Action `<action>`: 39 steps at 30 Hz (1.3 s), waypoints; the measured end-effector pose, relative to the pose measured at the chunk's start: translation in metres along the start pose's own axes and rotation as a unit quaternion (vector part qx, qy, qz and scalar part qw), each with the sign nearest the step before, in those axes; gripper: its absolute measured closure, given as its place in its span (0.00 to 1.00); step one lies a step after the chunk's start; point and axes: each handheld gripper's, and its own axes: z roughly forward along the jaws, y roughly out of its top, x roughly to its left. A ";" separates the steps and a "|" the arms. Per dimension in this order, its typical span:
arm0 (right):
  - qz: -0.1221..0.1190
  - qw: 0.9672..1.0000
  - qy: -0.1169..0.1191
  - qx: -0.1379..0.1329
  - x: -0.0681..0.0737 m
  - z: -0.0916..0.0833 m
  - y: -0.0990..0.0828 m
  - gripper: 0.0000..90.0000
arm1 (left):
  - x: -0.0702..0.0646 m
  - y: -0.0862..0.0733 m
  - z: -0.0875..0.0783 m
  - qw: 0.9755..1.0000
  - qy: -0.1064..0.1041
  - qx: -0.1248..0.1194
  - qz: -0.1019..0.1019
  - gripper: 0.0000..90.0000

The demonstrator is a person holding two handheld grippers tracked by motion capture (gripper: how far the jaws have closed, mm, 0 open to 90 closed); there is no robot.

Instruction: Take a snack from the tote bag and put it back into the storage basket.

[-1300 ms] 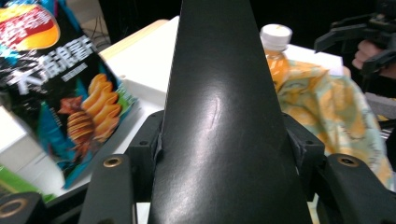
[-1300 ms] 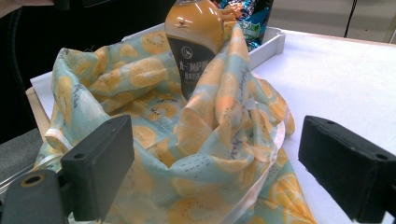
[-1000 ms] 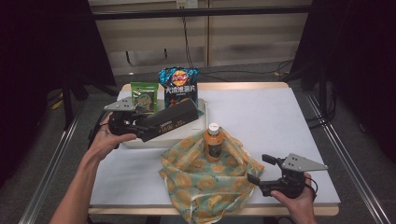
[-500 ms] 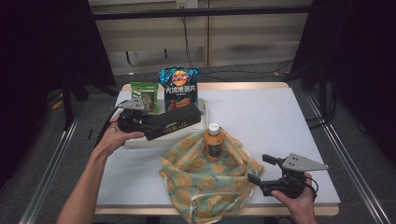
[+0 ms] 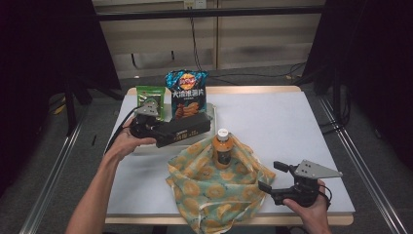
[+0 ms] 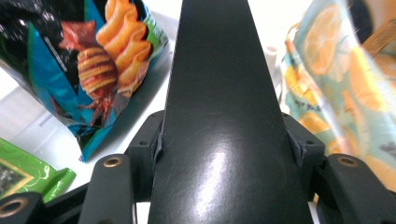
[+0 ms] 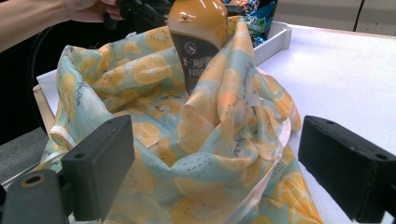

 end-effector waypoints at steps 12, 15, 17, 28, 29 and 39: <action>0.002 1.000 0.002 0.004 0.000 0.001 0.000 0.11 | 0.005 -0.002 0.019 1.000 0.000 0.014 -0.009 0.48; 0.001 1.000 0.001 0.004 -0.001 0.001 -0.001 0.11 | 0.007 -0.001 0.022 1.000 -0.002 0.013 -0.008 0.48; 0.002 1.000 0.002 0.005 -0.001 0.001 -0.001 0.11 | 0.007 0.002 0.025 1.000 0.000 0.024 -0.004 0.47; 0.001 1.000 0.003 0.006 -0.001 0.000 -0.001 0.11 | 0.014 0.005 0.034 1.000 0.005 0.024 -0.015 0.46; -0.001 1.000 0.005 0.007 -0.001 0.000 -0.001 0.11 | 0.014 0.005 0.034 0.999 0.005 0.025 -0.019 0.45; -0.003 1.000 0.006 0.008 -0.001 0.001 -0.001 0.11 | 0.019 0.000 0.042 0.998 0.014 0.052 -0.021 0.42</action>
